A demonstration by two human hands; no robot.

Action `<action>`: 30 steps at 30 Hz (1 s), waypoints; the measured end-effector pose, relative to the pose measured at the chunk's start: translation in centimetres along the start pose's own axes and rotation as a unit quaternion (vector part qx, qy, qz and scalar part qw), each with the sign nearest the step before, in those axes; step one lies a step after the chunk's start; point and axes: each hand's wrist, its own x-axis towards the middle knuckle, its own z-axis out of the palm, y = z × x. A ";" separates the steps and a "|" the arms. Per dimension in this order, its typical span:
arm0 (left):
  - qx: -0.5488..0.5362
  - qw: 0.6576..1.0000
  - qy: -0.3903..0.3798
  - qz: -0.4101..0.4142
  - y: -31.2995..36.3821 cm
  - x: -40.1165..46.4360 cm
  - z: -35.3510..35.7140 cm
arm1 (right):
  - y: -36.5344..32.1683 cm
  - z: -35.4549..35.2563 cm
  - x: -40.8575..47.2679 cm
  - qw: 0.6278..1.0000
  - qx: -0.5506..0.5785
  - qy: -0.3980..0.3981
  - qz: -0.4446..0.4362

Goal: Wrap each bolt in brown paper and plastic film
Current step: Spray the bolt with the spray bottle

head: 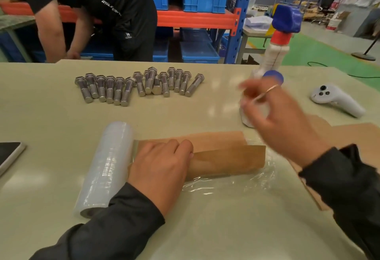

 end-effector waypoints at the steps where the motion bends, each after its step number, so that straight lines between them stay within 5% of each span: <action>1: 0.008 1.000 0.000 -0.003 0.0 0.0 0.0 | -0.8 0.6 -1.4 0.994 -0.013 -0.105 -0.013; 4: 0.030 1.000 -0.003 -0.008 0.0 0.0 0.2 | -0.9 2.4 -3.5 0.967 -0.084 -0.239 -0.009; 14: 0.050 0.998 -0.028 0.042 0.0 -0.8 -0.5 | 0.9 4.4 -3.4 0.962 -0.009 -0.232 0.141; 19: 0.062 0.994 -0.086 0.034 0.3 -0.6 -0.6 | 0.7 3.9 -2.9 0.954 -0.006 -0.270 0.133; 30: -0.017 0.995 -0.088 0.035 0.0 -0.8 -0.5 | 1.0 3.3 -2.4 0.943 -0.059 -0.319 0.079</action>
